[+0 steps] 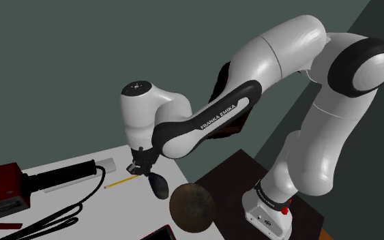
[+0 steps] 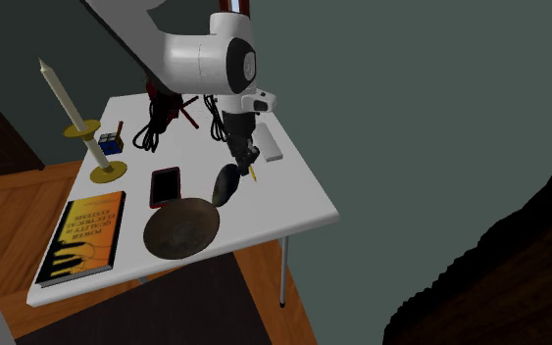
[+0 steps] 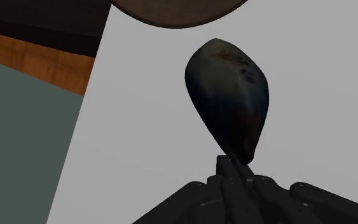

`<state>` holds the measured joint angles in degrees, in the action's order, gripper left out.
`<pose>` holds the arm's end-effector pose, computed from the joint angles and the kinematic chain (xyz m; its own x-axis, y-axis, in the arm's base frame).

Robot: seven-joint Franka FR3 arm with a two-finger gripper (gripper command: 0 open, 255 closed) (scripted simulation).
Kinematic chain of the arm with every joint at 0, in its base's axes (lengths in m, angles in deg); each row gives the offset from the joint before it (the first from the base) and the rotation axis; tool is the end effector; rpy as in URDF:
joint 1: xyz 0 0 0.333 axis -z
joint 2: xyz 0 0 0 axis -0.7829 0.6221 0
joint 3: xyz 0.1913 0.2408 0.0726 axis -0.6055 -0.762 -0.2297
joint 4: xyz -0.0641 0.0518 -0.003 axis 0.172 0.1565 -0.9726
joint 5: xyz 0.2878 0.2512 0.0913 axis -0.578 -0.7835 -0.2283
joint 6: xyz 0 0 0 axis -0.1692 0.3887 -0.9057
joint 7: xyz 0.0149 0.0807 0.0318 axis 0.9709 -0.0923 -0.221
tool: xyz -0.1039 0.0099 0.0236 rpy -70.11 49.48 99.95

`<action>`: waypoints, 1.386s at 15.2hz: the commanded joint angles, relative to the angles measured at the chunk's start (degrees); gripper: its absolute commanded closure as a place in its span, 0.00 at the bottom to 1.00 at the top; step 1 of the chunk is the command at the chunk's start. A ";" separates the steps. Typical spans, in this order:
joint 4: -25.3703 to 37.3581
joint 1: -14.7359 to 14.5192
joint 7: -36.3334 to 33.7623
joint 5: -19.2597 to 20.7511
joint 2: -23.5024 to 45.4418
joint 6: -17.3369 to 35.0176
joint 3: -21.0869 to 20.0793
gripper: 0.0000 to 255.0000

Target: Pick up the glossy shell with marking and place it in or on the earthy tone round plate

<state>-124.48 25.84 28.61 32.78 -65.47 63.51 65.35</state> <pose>0.3572 0.3923 0.2850 0.9826 0.1599 -0.0948 0.1716 -0.9762 0.1327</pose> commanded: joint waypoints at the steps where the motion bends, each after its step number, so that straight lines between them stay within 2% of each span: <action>1: 0.13 0.18 0.59 -0.77 -1.35 -1.37 -0.21 1.00; 2: 0.11 0.10 0.33 -0.42 -0.73 -0.77 -0.11 1.00; 3: 0.11 0.10 0.33 -0.42 -0.73 -0.77 -0.11 0.00; 5: -10.83 2.50 13.60 -9.38 -10.32 9.46 -2.19 0.00; 6: -15.93 2.64 22.14 -15.96 -15.00 13.84 -2.36 0.00; 7: -20.69 1.62 31.81 -23.76 -19.44 17.46 -1.56 0.00; 8: -22.42 0.26 35.62 -26.76 -21.01 18.66 -0.29 0.00; 15: -22.89 -0.12 34.31 -25.03 -14.30 25.81 -0.79 0.00; 21: -22.89 -0.15 34.31 -25.03 -14.30 25.81 -0.77 0.00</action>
<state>-147.37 25.69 62.93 7.75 -79.78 89.29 64.58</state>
